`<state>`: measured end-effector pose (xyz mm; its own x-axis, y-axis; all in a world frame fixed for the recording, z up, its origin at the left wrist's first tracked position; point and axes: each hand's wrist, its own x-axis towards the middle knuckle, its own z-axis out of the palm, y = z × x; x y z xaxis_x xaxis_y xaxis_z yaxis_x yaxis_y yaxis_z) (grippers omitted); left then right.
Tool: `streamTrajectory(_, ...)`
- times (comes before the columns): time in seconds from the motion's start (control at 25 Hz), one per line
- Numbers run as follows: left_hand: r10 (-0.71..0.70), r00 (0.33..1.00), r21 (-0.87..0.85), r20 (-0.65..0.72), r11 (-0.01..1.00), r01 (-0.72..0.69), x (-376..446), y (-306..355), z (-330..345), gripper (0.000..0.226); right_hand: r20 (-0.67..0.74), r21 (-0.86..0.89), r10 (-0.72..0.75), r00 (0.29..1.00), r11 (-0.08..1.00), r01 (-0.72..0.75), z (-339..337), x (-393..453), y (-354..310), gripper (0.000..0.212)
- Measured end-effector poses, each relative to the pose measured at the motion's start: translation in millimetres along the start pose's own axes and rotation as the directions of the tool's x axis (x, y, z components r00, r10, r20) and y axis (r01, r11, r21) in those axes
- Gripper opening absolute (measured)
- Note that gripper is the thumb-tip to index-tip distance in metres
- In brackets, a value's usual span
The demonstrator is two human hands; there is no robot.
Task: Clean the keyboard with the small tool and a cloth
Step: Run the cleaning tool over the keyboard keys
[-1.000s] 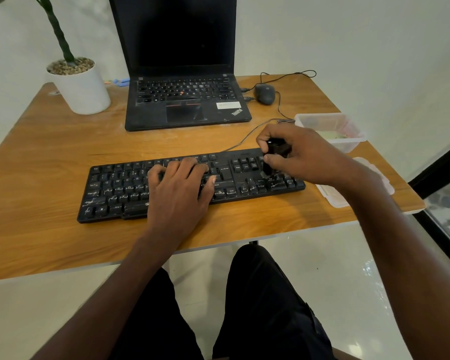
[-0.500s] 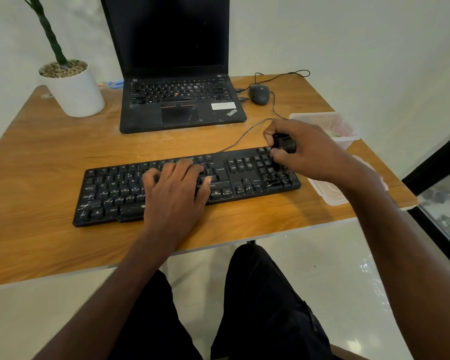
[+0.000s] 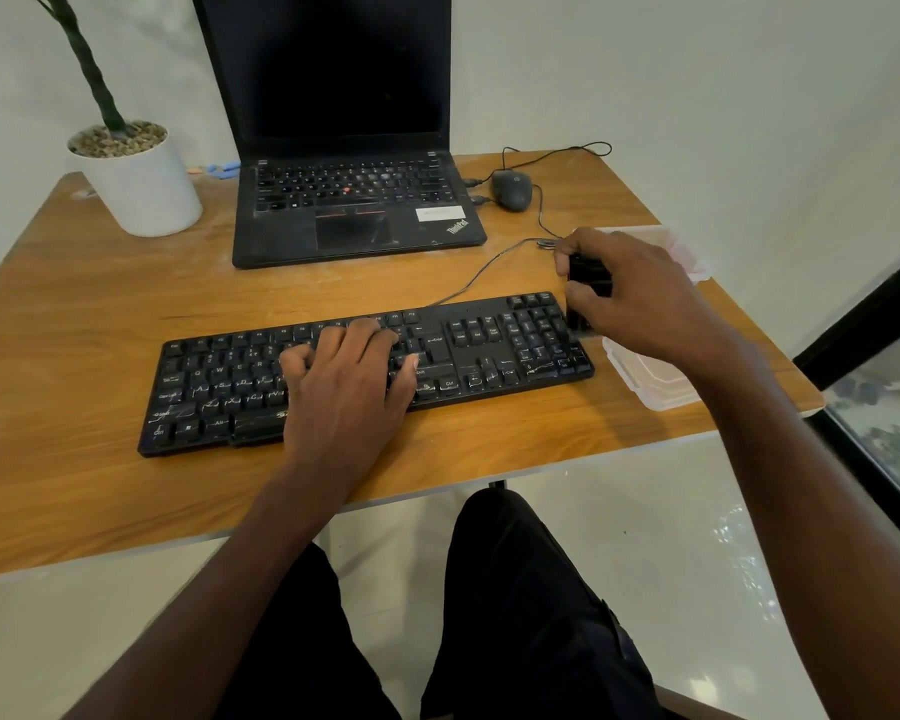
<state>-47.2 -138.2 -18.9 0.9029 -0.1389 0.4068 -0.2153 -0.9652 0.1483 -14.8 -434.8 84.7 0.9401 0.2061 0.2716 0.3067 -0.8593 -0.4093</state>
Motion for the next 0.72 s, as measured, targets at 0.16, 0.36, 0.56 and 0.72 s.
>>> streamTrajectory(0.16, -0.004, 1.0, -0.012, 0.009, 1.0, 0.004, -0.1, 0.2, -0.5, 0.049, 0.014, 0.09, 0.012, 1.0, 0.996, -0.013, 2.1, -0.1, -0.6, 0.018)
streamTrajectory(0.36, -0.004, 1.0, -0.028, 0.014, 1.0, 0.004, 0.1, -0.3, -0.5, 0.045, -0.034, 0.051, 0.002, 0.999, 0.999, -0.001, 1.9, 1.3, -4.2, 0.018)
streamTrajectory(0.56, -0.015, 1.0, -0.032, 0.025, 0.999, 0.016, 0.4, 0.0, 0.6, 0.048, 0.12, 0.062, -0.011, 0.993, 0.998, 0.003, -3.1, 0.9, -5.7, 0.017)
streamTrajectory(0.72, -0.012, 1.0, -0.039, 0.023, 0.999, 0.012, 0.6, 0.0, -0.2, 0.048, -0.062, 0.018, -0.044, 0.997, 0.999, 0.045, 7.8, 0.5, -7.1, 0.019)
